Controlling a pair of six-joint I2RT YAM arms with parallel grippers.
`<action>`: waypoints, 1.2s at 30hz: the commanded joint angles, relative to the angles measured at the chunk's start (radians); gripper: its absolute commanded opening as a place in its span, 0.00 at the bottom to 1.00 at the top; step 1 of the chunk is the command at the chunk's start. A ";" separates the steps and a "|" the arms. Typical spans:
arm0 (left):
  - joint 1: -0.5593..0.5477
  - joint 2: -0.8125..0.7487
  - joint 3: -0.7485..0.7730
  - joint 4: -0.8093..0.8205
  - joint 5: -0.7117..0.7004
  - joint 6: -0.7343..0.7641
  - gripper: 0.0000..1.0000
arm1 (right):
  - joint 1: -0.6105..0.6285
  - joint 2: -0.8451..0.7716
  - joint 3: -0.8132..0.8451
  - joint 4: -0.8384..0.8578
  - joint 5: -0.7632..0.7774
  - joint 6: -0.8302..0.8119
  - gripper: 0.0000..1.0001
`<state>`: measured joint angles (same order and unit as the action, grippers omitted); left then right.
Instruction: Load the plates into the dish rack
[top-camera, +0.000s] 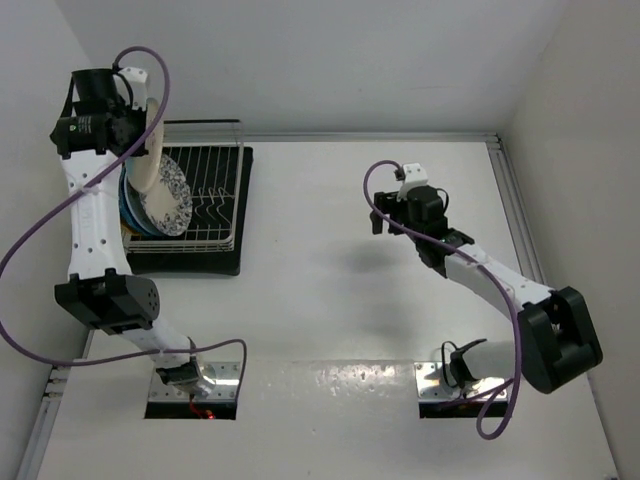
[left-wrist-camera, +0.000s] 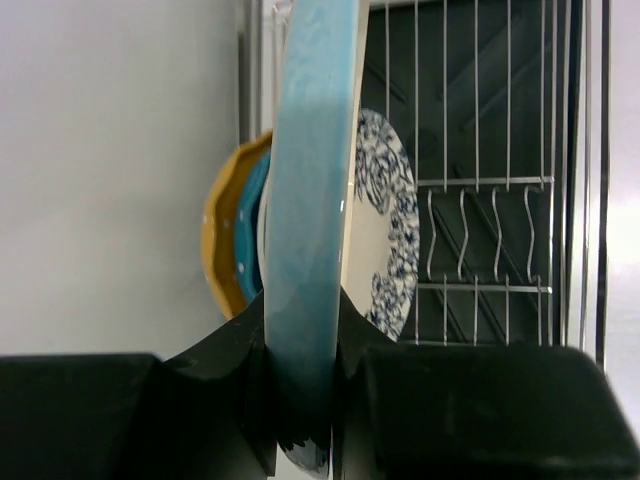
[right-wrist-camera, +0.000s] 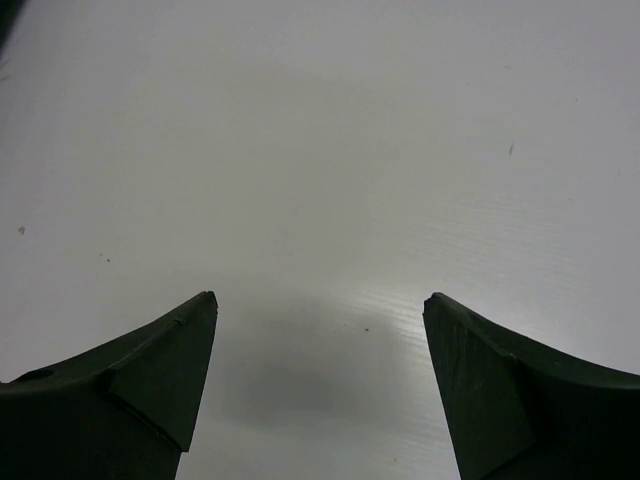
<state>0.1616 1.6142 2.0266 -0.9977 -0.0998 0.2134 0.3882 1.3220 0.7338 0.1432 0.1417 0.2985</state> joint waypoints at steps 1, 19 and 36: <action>0.036 -0.083 0.029 0.068 0.193 -0.008 0.00 | 0.049 -0.021 0.004 -0.004 0.078 -0.001 0.83; 0.115 -0.122 -0.256 0.163 0.268 -0.135 0.00 | 0.092 -0.152 -0.251 0.045 0.167 0.047 0.86; 0.070 -0.172 -0.477 0.254 0.144 -0.192 0.00 | 0.092 -0.185 -0.272 0.039 0.193 0.068 0.86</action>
<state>0.2550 1.5192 1.5700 -0.8680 0.0772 0.0700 0.4786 1.1580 0.4637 0.1478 0.3111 0.3588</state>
